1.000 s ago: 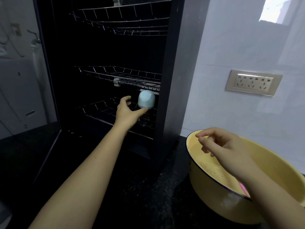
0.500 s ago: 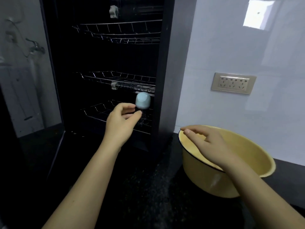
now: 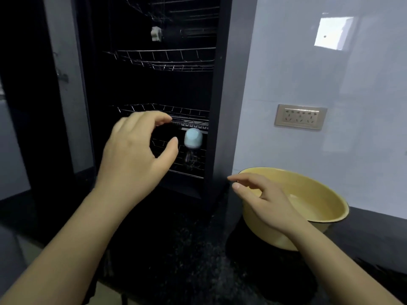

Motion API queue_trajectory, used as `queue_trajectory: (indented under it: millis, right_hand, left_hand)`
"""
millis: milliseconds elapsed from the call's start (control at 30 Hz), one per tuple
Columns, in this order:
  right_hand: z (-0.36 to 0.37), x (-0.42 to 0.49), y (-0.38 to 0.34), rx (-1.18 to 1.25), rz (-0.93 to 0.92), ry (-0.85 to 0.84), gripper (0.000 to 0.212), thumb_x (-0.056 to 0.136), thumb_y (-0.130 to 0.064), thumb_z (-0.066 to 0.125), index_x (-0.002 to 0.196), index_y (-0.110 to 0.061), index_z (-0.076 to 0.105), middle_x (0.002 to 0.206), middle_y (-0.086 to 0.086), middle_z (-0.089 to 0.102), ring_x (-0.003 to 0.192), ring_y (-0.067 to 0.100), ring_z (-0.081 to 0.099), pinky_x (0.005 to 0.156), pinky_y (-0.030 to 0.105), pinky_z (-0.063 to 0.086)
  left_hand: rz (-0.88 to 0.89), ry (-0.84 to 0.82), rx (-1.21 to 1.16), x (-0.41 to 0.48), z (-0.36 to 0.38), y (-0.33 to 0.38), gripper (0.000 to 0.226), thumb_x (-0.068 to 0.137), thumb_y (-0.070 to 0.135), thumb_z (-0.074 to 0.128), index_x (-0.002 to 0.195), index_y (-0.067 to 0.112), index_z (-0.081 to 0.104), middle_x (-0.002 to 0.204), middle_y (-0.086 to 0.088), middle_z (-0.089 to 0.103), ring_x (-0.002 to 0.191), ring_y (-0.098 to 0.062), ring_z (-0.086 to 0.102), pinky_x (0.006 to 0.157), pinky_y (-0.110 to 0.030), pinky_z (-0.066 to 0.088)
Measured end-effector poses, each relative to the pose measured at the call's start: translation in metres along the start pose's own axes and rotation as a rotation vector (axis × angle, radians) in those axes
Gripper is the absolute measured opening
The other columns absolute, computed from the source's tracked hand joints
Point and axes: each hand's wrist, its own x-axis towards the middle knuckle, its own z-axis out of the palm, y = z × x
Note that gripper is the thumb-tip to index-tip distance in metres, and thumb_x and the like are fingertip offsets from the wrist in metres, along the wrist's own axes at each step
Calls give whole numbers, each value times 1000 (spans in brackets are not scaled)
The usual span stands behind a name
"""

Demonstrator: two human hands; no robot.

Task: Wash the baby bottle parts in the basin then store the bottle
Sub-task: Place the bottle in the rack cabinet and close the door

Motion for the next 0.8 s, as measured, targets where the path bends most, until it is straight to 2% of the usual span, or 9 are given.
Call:
queue_trajectory:
  millis: [133, 267, 333, 433, 467, 567, 667, 800]
  right_hand:
    - [6, -1, -13, 18, -12, -22, 16, 90, -30, 60, 99, -43, 65, 97, -13, 70, 93, -1, 60, 80, 13, 45]
    - [12, 0, -22, 29, -15, -34, 17, 89, -29, 61, 96, -44, 64, 93, -10, 70, 88, 3, 61, 78, 18, 46]
    - [16, 2, -26, 43, -17, -44, 17, 89, -27, 62, 95, -43, 65, 91, -10, 70, 85, 3, 60, 76, 19, 46]
    - [21, 3, -32, 49, -29, -62, 18, 89, -26, 62, 95, -42, 65, 88, -9, 70, 83, 4, 59, 73, 18, 45]
    - [24, 4, -34, 50, -33, -65, 18, 89, -25, 63, 95, -43, 65, 87, -10, 70, 83, 5, 60, 73, 19, 45]
    - [28, 4, -36, 53, -45, -66, 20, 88, -25, 64, 95, -43, 65, 86, -14, 69, 84, 5, 61, 75, 20, 47]
    - [31, 6, -36, 55, -59, -66, 22, 87, -22, 65, 96, -43, 65, 88, -14, 70, 87, 4, 62, 78, 18, 47]
    - [31, 7, -32, 42, -64, -56, 24, 87, -22, 66, 95, -44, 65, 91, -17, 69, 88, 5, 62, 77, 17, 47]
  left_hand:
    - [130, 71, 192, 0, -28, -3, 36, 83, 31, 57, 115, 14, 60, 110, 0, 63, 105, -26, 56, 86, -31, 38]
    - [323, 192, 349, -1, -45, -8, 29, 88, 25, 57, 111, 9, 64, 104, -8, 68, 106, -31, 60, 97, -44, 38]
    - [408, 318, 441, -2, -53, -15, 26, 90, 23, 58, 111, 10, 66, 109, -8, 68, 116, -28, 54, 106, -53, 32]
    - [377, 366, 525, -2, -58, -25, 30, 91, 25, 56, 118, 14, 62, 126, -7, 60, 130, -26, 35, 101, -69, 29]
    - [356, 362, 530, -1, -58, -29, 30, 91, 25, 56, 120, 14, 61, 128, -6, 59, 132, -26, 33, 104, -69, 25]
    - [345, 362, 474, 0, -54, -37, 25, 91, 21, 58, 115, 14, 64, 123, -4, 63, 129, -26, 42, 112, -56, 8]
    - [368, 400, 378, 2, -51, -40, 18, 89, 13, 60, 105, 10, 69, 117, -7, 66, 122, -25, 50, 112, -57, 9]
    - [379, 395, 243, 2, -48, -35, 21, 86, -1, 58, 102, 6, 69, 122, -9, 60, 125, -24, 46, 114, -55, 13]
